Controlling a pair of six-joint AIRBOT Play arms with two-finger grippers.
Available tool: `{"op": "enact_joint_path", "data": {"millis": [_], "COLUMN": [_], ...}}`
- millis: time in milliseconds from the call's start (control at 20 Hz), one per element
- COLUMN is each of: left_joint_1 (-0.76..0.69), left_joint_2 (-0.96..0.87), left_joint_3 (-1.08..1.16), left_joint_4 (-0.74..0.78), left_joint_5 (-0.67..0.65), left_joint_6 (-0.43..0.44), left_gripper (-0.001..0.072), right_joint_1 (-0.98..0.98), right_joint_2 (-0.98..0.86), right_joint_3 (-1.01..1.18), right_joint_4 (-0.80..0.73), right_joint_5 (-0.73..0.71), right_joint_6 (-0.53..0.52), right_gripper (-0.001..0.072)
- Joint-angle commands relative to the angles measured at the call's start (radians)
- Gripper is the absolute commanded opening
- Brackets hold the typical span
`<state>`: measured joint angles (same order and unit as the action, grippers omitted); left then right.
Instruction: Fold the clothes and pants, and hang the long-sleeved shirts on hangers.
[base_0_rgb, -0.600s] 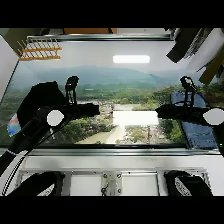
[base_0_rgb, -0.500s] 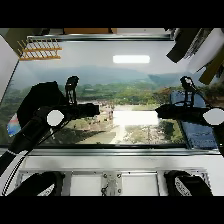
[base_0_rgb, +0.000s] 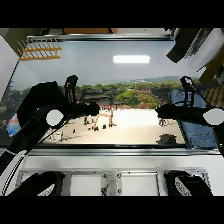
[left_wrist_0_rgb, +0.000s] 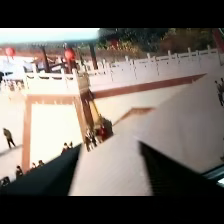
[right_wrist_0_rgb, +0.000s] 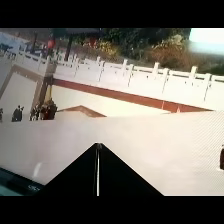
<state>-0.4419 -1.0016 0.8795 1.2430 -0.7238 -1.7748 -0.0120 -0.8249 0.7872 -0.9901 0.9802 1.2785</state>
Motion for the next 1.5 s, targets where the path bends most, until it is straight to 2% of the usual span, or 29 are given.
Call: {"op": "enact_joint_path", "data": {"millis": [0, 150, 250, 350, 500, 700, 750, 800, 850, 1000, 1150, 1300, 1450], "left_joint_1": [0.092, 0.29, 0.417, 0.507, 0.558, 0.539, 0.532, 0.525, 0.513, 0.418, 0.223, -0.016, -0.155], "left_joint_2": [-0.005, -0.09, -0.179, -0.264, -0.385, -0.507, -0.517, -0.518, -0.507, -0.415, -0.327, -0.318, -0.412], "left_joint_3": [0.066, 0.181, 0.228, 0.226, 0.185, 0.18, 0.18, 0.18, 0.183, 0.238, 0.311, 0.364, 0.453], "left_joint_4": [0.204, 0.41, 0.433, 0.43, 0.43, 0.431, 0.431, 0.43, 0.426, 0.289, 0.153, 0.153, 0.152], "left_joint_5": [-0.047, -0.199, -0.253, -0.242, -0.214, -0.214, -0.215, -0.216, -0.216, -0.213, -0.15, -0.004, 0.056], "left_joint_6": [0.014, 0.013, 0.013, 0.013, 0.013, 0.013, 0.011, 0.01, 0.011, 0.015, 0.016, 0.016, 0.015], "left_gripper": [0.0691, 0.0691, 0.0691, 0.069, 0.0691, 0.069, 0.064, 0.0313, 0.0032, 0.0026, 0.0025, 0.0025, 0.0026], "right_joint_1": [0.001, 0.001, 0.001, 0.001, 0.001, 0.001, 0.001, 0.001, 0.001, 0.001, 0.001, 0.001, 0.001], "right_joint_2": [-0.001, -0.001, -0.001, -0.001, -0.001, -0.001, -0.001, -0.001, -0.001, -0.001, -0.001, -0.001, -0.001], "right_joint_3": [0.0, 0.0, 0.0, 0.0, 0.0, 0.0, 0.0, 0.0, 0.0, 0.0, 0.0, 0.0, 0.0], "right_joint_4": [0.0, 0.0, 0.0, 0.0, 0.0, 0.0, 0.0, 0.0, 0.0, 0.0, 0.0, 0.0, 0.0], "right_joint_5": [0.0, 0.0, 0.0, 0.0, 0.0, 0.0, 0.0, 0.0, 0.0, 0.0, 0.0, 0.0, 0.0], "right_joint_6": [0.0, 0.0, 0.0, 0.0, 0.0, 0.0, 0.0, 0.0, 0.0, 0.0, 0.0, 0.0, 0.0], "right_gripper": [0.0033, 0.0033, 0.0033, 0.0033, 0.0033, 0.0032, 0.0033, 0.0033, 0.0033, 0.0032, 0.0033, 0.0033, 0.0033]}}
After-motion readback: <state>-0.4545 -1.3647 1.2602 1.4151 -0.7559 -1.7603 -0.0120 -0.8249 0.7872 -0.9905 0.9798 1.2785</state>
